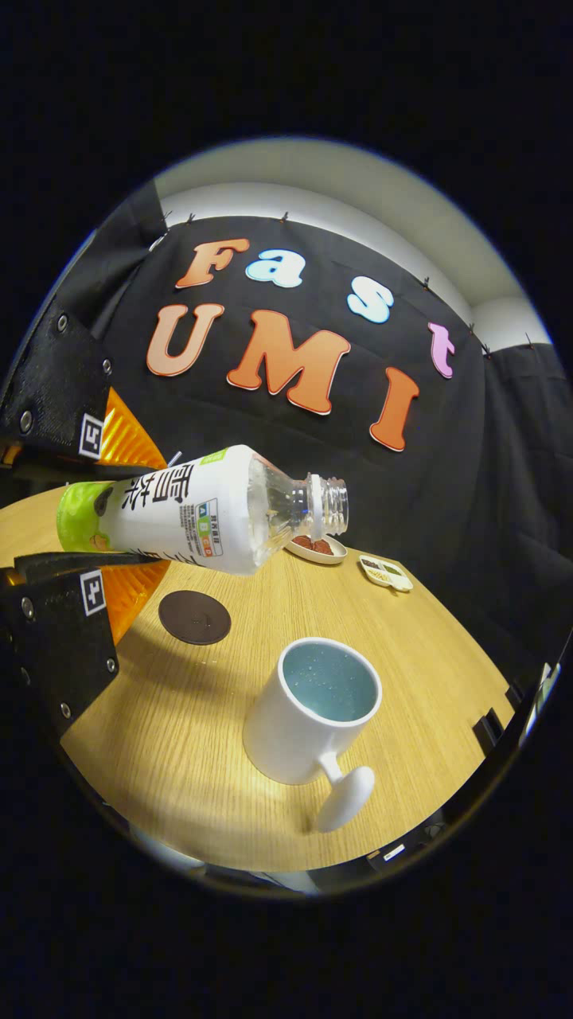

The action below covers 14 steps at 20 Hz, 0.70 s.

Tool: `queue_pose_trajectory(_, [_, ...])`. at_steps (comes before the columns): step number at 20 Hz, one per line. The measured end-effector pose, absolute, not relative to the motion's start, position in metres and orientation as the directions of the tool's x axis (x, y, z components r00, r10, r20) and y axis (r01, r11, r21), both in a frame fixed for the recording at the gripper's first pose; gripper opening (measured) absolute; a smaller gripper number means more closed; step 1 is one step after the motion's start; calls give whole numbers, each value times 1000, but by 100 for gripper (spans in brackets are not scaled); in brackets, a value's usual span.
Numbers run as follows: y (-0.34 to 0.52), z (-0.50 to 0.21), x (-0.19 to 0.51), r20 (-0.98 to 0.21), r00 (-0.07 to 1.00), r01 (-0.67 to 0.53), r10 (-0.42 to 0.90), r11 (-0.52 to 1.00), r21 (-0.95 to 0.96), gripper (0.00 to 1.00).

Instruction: Take the bottle from table, then pour the juice into the cup, finally place the bottle on the coaster

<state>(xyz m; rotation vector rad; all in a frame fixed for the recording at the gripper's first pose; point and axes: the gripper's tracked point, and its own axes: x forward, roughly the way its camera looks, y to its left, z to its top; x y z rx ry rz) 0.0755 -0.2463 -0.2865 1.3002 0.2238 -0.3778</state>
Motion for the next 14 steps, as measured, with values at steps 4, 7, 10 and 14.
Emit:
queue_pose_trajectory(4, [-251,-295,82,-379,914,398,-145,144,906,36])
queue_pose_trajectory(7, [-251,-297,80,-396,907,410,-142,91,908,36])
queue_pose_trajectory(10, [-254,-297,80,-400,906,409,-143,40,912,36])
queue_pose_trajectory(14, [-254,-293,82,-395,908,398,-141,-12,917,36])
